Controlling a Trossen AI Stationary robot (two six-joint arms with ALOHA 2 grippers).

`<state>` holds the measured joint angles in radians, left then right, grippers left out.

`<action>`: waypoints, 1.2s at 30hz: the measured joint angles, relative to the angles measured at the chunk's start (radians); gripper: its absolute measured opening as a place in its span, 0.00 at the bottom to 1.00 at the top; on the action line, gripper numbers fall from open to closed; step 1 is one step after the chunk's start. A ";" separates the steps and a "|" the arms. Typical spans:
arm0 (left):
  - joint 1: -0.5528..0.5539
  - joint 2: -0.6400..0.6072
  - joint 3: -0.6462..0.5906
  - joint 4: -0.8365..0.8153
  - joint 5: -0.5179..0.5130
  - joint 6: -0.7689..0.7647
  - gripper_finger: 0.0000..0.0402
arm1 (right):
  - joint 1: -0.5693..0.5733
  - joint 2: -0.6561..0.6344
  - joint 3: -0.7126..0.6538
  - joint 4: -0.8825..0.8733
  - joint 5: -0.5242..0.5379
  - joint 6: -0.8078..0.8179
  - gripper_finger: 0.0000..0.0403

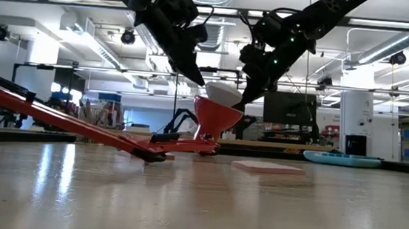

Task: Screw lightbulb
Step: Remove the lightbulb from the red lamp

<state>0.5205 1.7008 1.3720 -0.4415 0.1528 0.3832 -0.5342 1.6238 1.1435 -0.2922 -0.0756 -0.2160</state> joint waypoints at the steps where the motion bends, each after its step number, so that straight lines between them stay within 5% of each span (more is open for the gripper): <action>1: -0.003 -0.001 0.000 -0.006 0.010 0.000 0.00 | -0.002 0.000 0.000 0.004 0.030 -0.003 0.01; 9: 0.005 -0.015 0.001 0.001 -0.083 -0.011 0.00 | -0.007 -0.037 0.001 -0.103 0.038 0.000 0.01; 19: 0.006 0.012 -0.006 0.071 -0.035 -0.061 0.00 | 0.001 -0.059 0.001 -0.139 -0.231 0.060 0.01; 23: -0.004 0.011 -0.010 0.068 -0.015 -0.082 0.00 | -0.005 -0.047 0.001 -0.138 -0.224 0.057 0.01; 31: -0.012 0.000 -0.009 -0.044 0.022 -0.105 0.00 | -0.011 -0.047 0.001 -0.110 -0.045 0.038 0.01; 36: -0.009 -0.008 -0.009 -0.056 -0.007 -0.102 0.00 | -0.012 -0.066 0.001 -0.145 -0.062 0.050 0.01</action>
<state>0.5112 1.6923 1.3628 -0.4972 0.1457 0.2807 -0.5460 1.5578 1.1447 -0.4373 -0.1378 -0.1661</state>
